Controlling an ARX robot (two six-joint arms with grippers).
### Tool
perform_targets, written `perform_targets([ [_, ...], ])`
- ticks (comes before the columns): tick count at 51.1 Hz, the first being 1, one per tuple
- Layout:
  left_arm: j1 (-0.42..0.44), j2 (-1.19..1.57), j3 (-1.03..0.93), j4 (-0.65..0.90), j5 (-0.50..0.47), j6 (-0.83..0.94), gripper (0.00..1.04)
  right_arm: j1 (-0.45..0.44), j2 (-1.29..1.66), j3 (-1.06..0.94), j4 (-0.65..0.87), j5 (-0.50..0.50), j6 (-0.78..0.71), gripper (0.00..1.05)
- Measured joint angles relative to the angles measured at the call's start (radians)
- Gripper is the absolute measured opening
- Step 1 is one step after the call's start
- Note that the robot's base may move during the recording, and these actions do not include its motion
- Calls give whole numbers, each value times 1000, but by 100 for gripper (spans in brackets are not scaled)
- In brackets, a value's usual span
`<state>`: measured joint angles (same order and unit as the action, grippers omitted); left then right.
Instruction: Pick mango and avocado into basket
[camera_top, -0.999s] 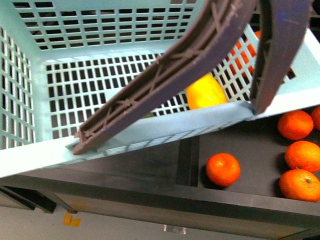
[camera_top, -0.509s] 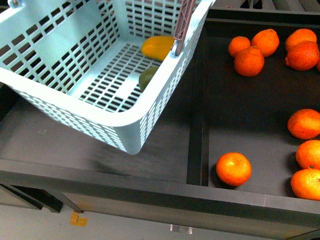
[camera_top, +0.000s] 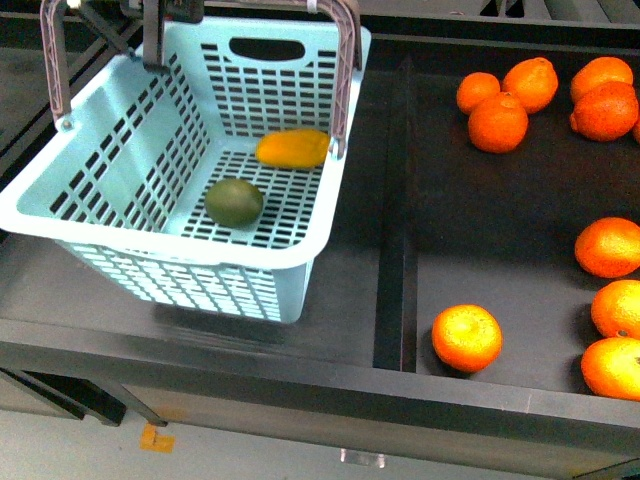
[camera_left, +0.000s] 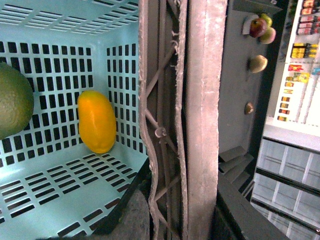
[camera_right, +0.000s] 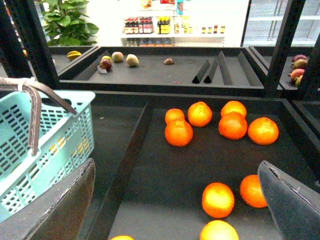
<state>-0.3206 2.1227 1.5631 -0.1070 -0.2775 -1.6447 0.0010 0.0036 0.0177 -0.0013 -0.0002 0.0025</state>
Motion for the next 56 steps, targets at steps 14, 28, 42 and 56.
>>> perform_targets([
  [14,-16,-18,-93,12,22,-25,38,0,0,0,0,0,0,96],
  [28,2,-241,-261,3,-40,-117,97,0,0,0,0,0,0,96],
  [42,7,-452,-399,-151,-59,-16,93,0,0,0,0,0,0,96],
  [56,116,-691,-1036,1029,74,1392,38,0,0,0,0,0,0,96],
])
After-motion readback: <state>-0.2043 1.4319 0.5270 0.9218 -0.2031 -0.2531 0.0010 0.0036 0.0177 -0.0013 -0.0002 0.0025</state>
